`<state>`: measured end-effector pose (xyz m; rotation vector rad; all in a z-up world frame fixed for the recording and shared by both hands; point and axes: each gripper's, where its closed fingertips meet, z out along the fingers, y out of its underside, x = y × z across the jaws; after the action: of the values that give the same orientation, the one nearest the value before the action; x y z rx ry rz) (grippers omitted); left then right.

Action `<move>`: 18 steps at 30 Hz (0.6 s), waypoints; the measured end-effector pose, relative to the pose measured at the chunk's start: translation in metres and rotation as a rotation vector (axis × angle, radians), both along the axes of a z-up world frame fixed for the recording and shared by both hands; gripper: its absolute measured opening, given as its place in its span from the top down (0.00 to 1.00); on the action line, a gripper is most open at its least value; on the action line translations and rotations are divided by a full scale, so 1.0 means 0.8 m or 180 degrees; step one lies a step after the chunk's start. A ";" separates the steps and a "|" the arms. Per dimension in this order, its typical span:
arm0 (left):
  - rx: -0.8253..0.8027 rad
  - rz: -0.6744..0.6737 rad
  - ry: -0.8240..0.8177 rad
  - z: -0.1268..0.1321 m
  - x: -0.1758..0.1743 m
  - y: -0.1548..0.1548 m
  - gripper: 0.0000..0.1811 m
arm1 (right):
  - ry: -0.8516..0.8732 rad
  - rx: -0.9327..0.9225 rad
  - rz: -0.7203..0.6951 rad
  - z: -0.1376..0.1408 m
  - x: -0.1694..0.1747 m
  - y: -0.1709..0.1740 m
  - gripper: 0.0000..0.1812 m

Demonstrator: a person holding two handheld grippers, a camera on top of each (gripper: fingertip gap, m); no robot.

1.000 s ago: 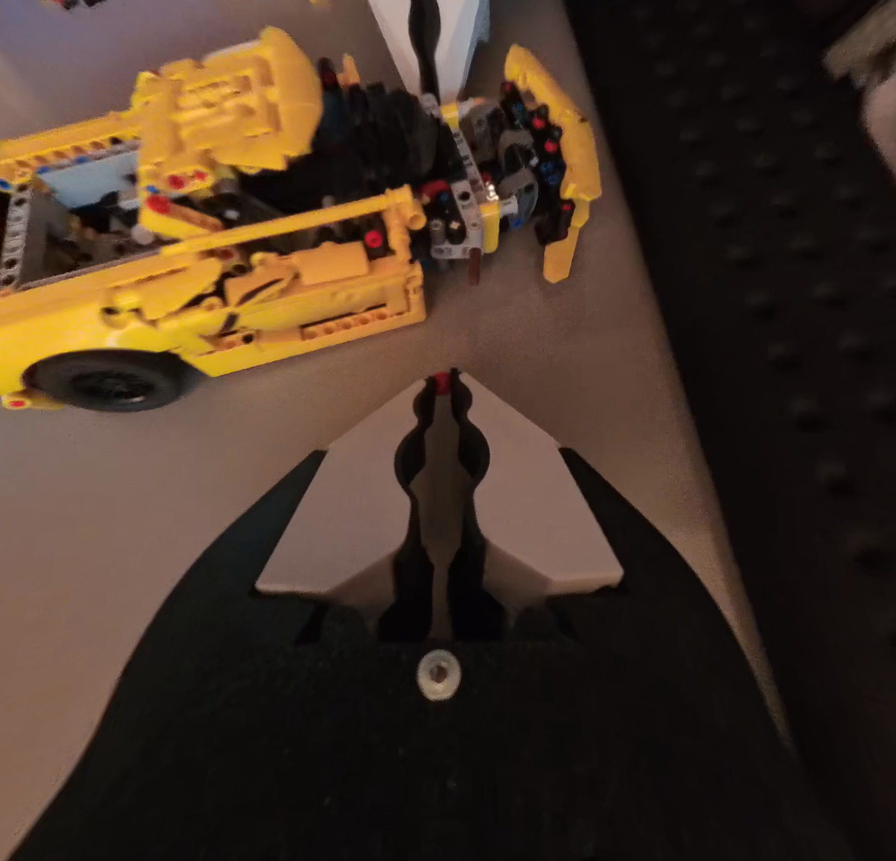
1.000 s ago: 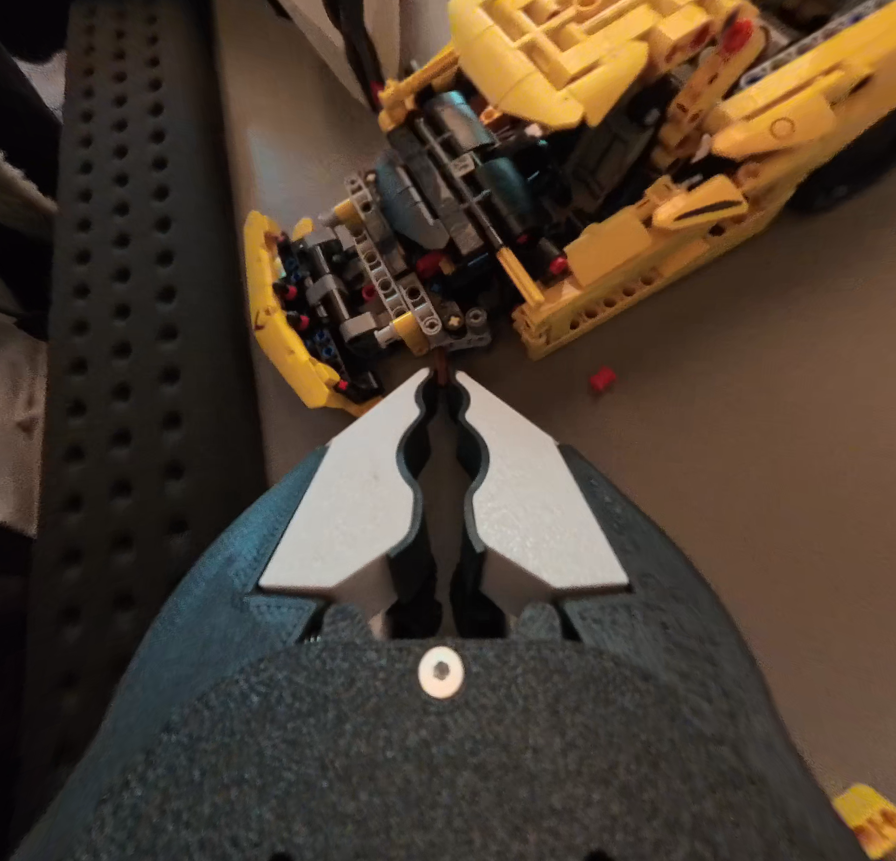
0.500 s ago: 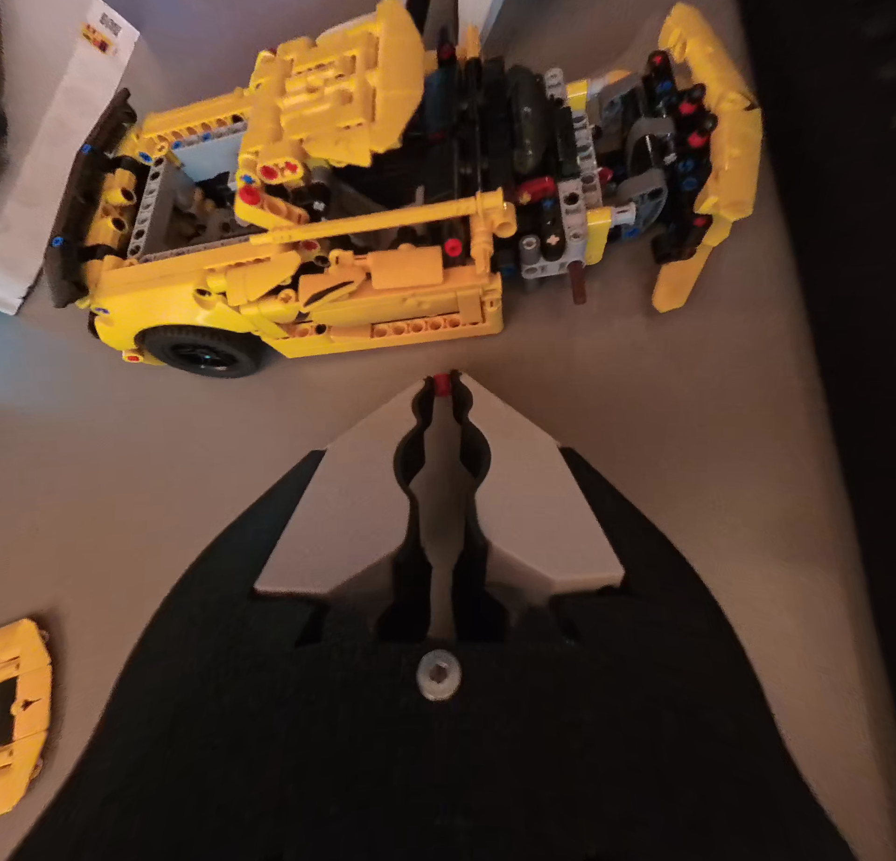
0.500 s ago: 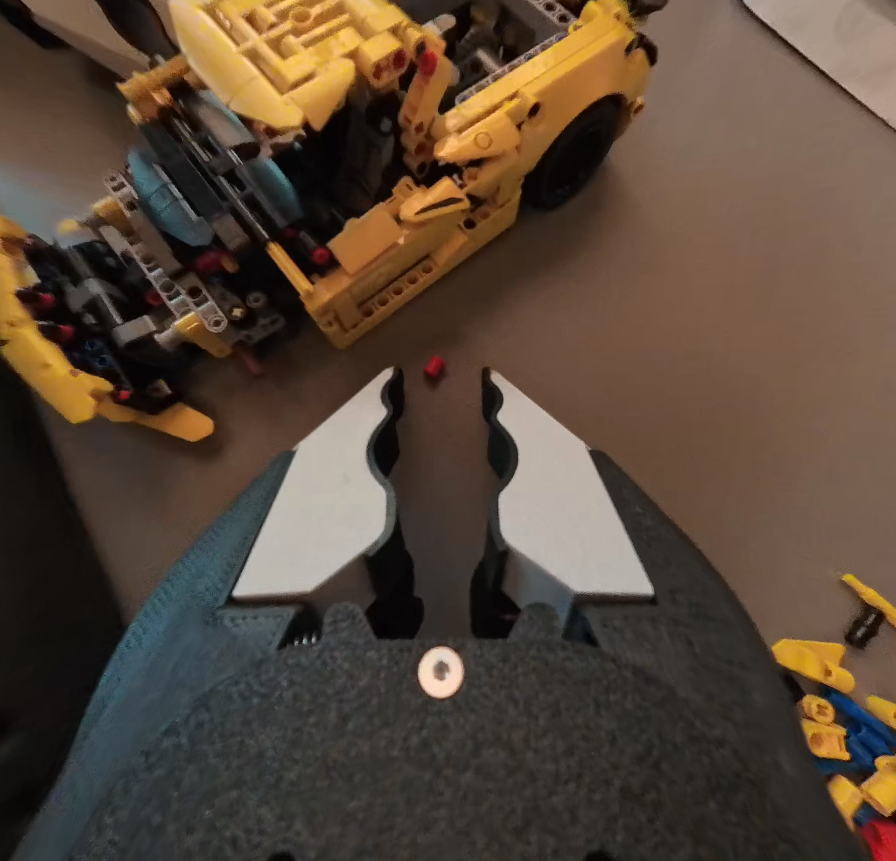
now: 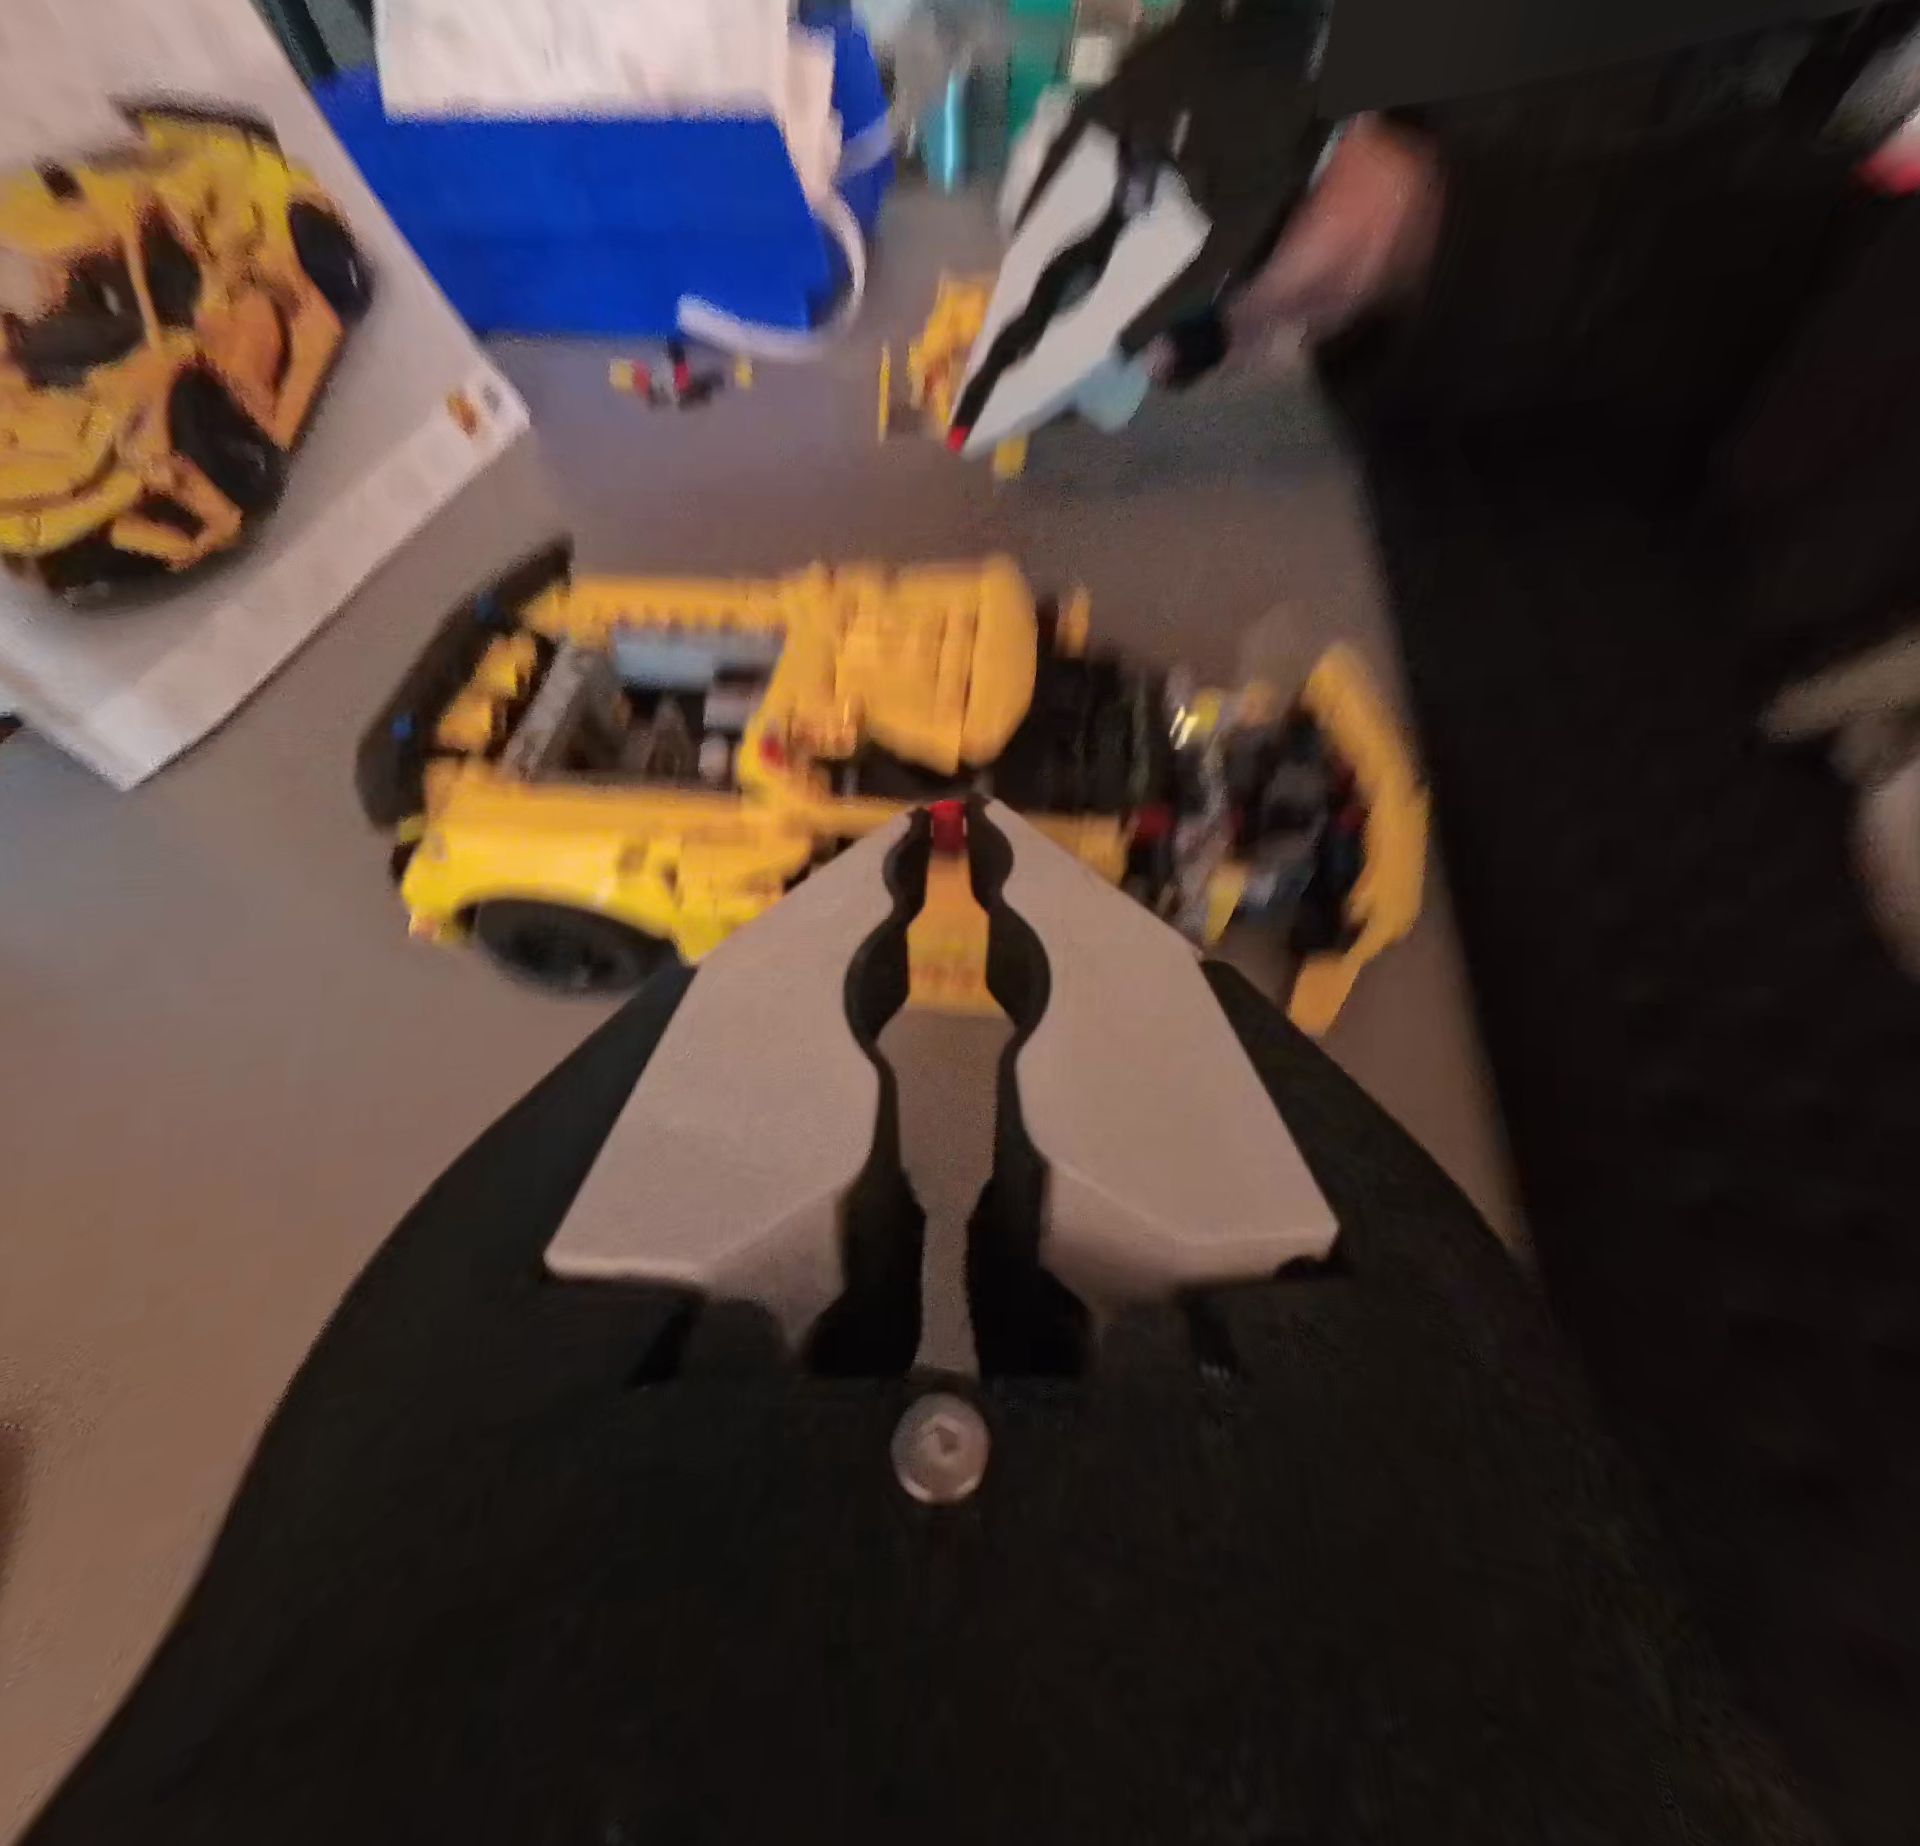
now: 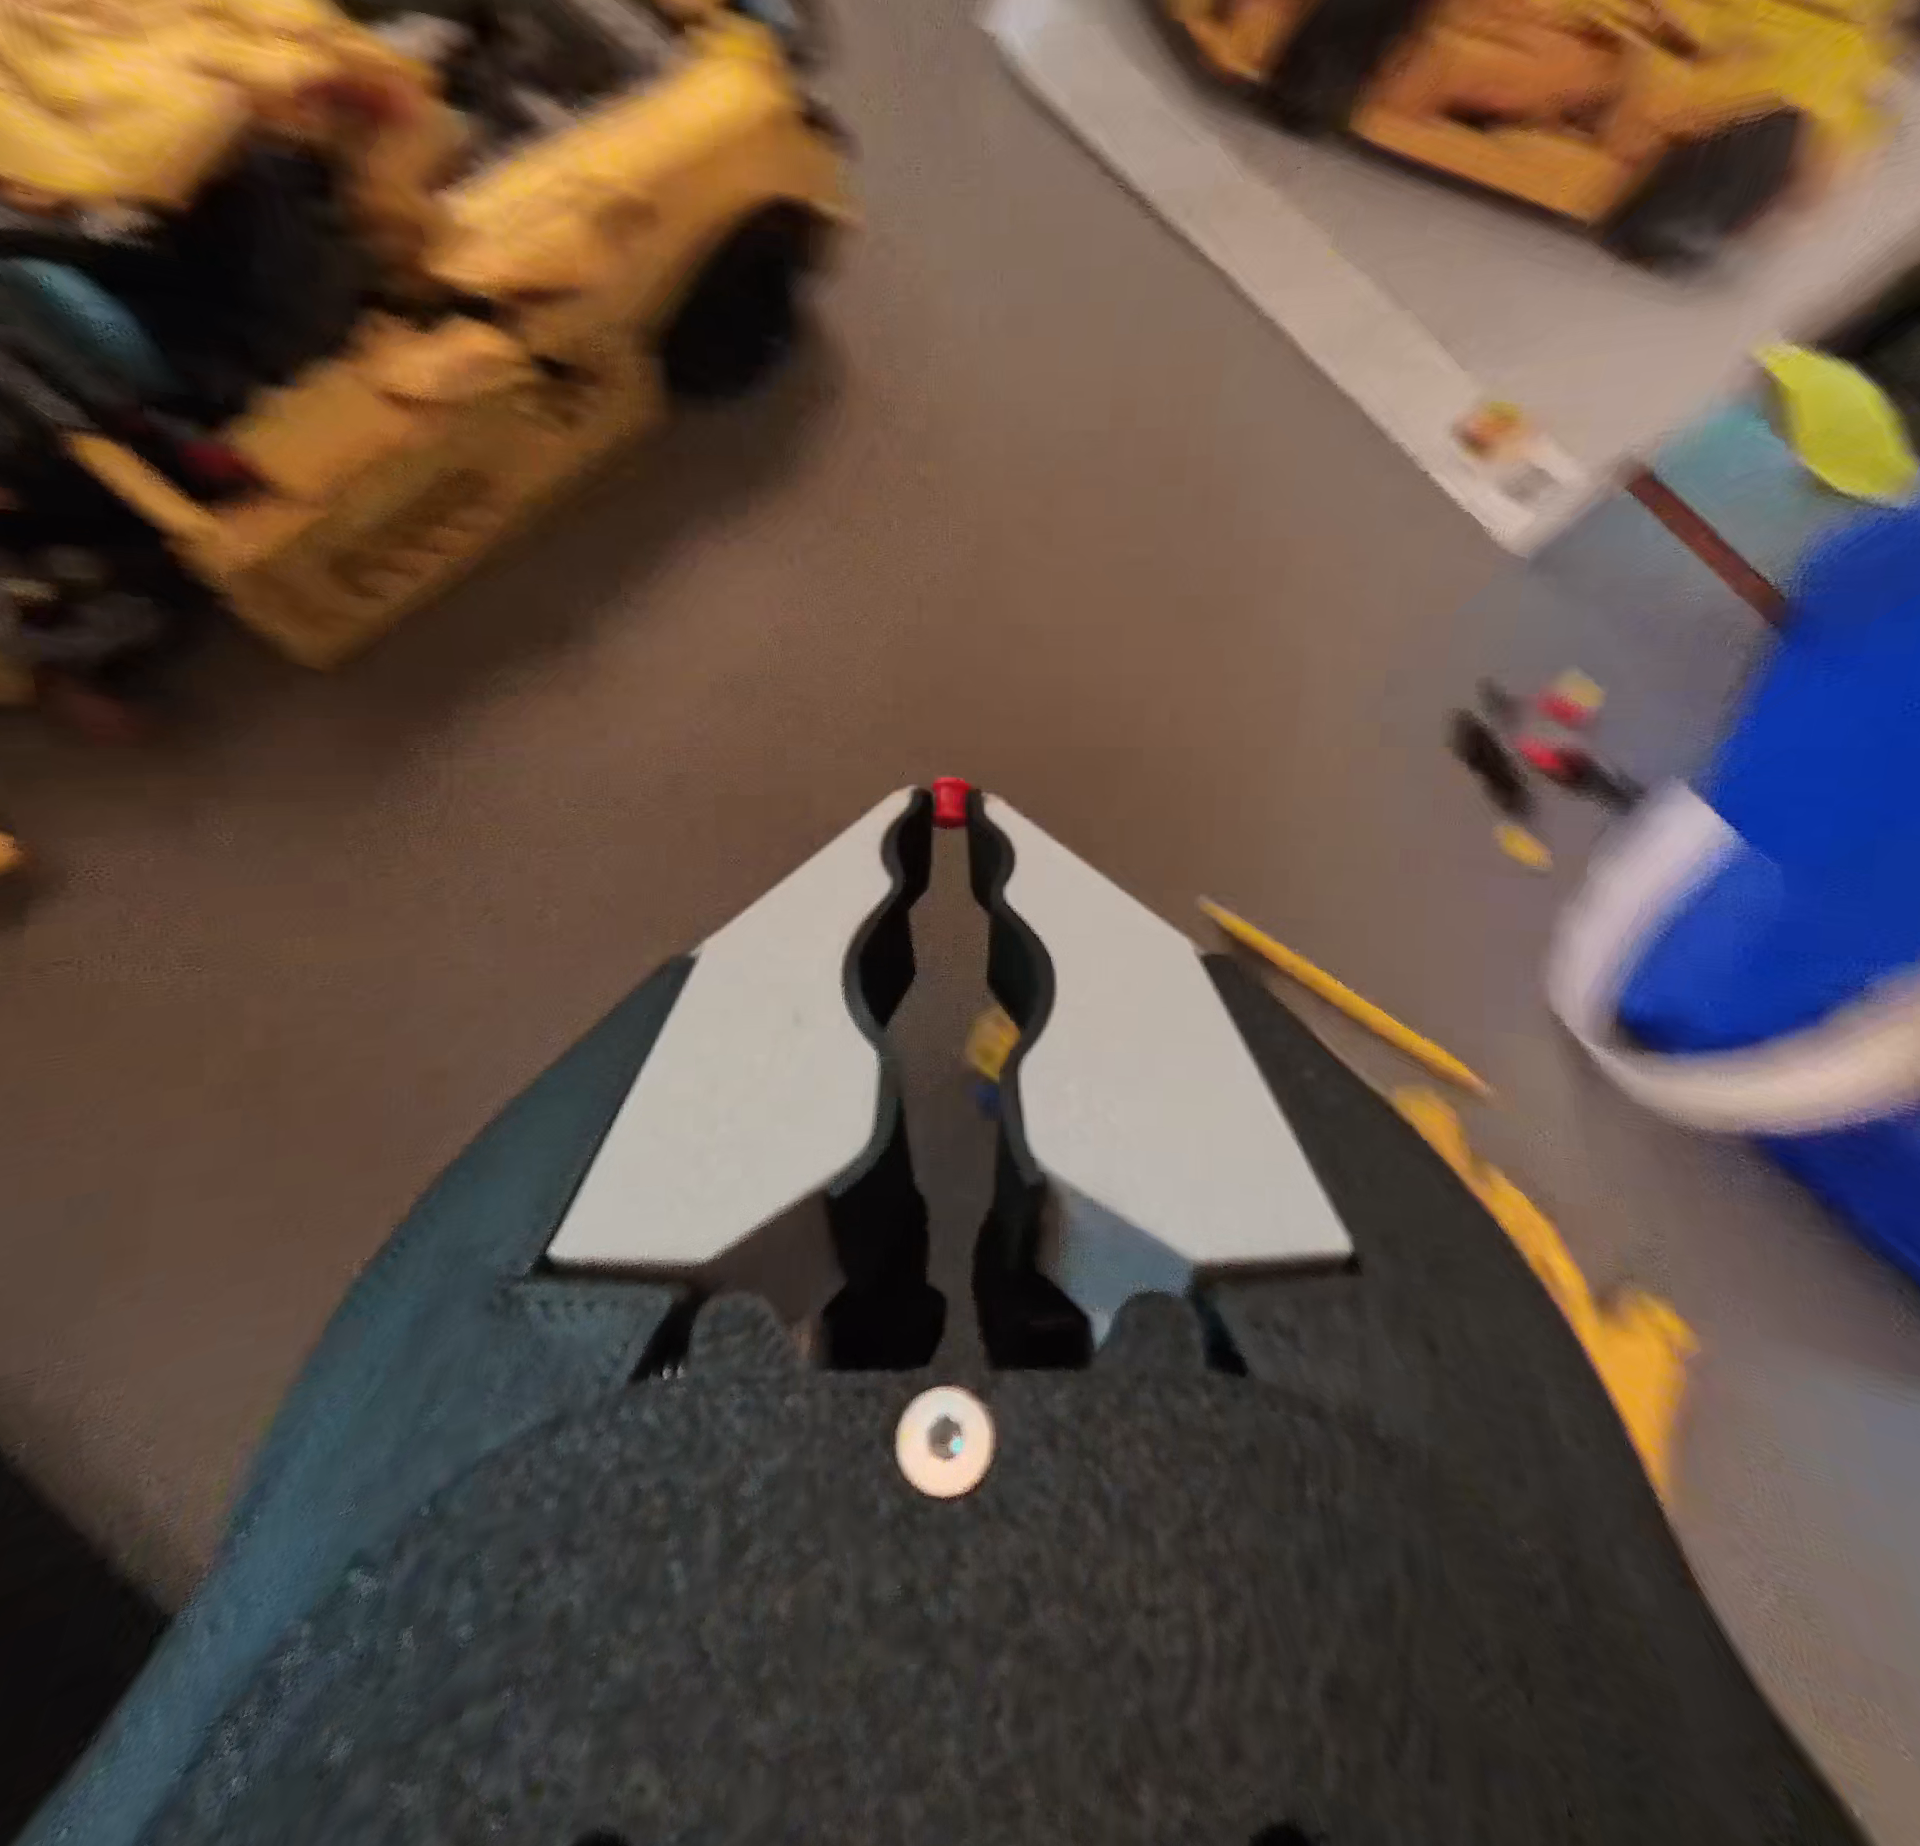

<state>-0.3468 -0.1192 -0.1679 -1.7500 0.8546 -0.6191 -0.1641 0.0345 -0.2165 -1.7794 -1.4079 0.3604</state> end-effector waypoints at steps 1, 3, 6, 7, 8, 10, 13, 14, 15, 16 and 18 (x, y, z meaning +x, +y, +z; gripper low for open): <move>-0.0075 -0.0024 -0.0217 0.025 0.013 0.006 0.97 | -0.0044 -0.0073 -0.0239 0.006 0.037 0.023 0.97; -0.0406 -0.0098 -0.0300 0.056 0.053 0.027 0.96 | -0.0187 -0.0224 -0.0813 0.006 0.115 0.068 0.97; -0.1053 -0.0173 0.0199 0.052 0.129 0.073 0.96 | 0.0048 -0.0411 -0.0997 -0.002 0.161 0.090 0.97; -0.1150 -0.0173 0.0321 0.048 0.156 0.095 0.96 | 0.0054 -0.0475 -0.1005 -0.011 0.165 0.091 0.97; -0.1214 -0.0235 0.0433 0.042 0.185 0.116 0.97 | 0.0053 -0.0533 -0.0987 -0.021 0.167 0.092 0.97; -0.1394 -0.0275 0.0709 0.017 0.234 0.163 0.97 | 0.0103 -0.0552 -0.1012 -0.033 0.168 0.096 0.97; -0.1603 -0.0405 0.0992 -0.021 0.300 0.220 0.97 | 0.0376 -0.0489 -0.1021 -0.015 0.173 0.097 0.91; -0.1652 -0.0497 0.1022 -0.030 0.323 0.231 0.97 | 0.0419 -0.0498 -0.1047 -0.009 0.182 0.095 0.91; -0.1653 -0.0555 0.1060 -0.038 0.343 0.243 0.97 | 0.0429 -0.0506 -0.1086 -0.005 0.194 0.092 0.90; -0.1590 -0.0557 0.1142 -0.046 0.359 0.255 0.97 | 0.0445 -0.0494 -0.1122 -0.003 0.208 0.089 0.89; -0.1527 -0.0569 0.1312 -0.062 0.384 0.275 0.97 | 0.0476 -0.0476 -0.1176 -0.001 0.233 0.081 0.89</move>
<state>-0.0400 0.1007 -0.2174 -2.3020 1.2304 -0.6242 0.0220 0.0996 -0.2176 -2.0414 -0.9438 0.3984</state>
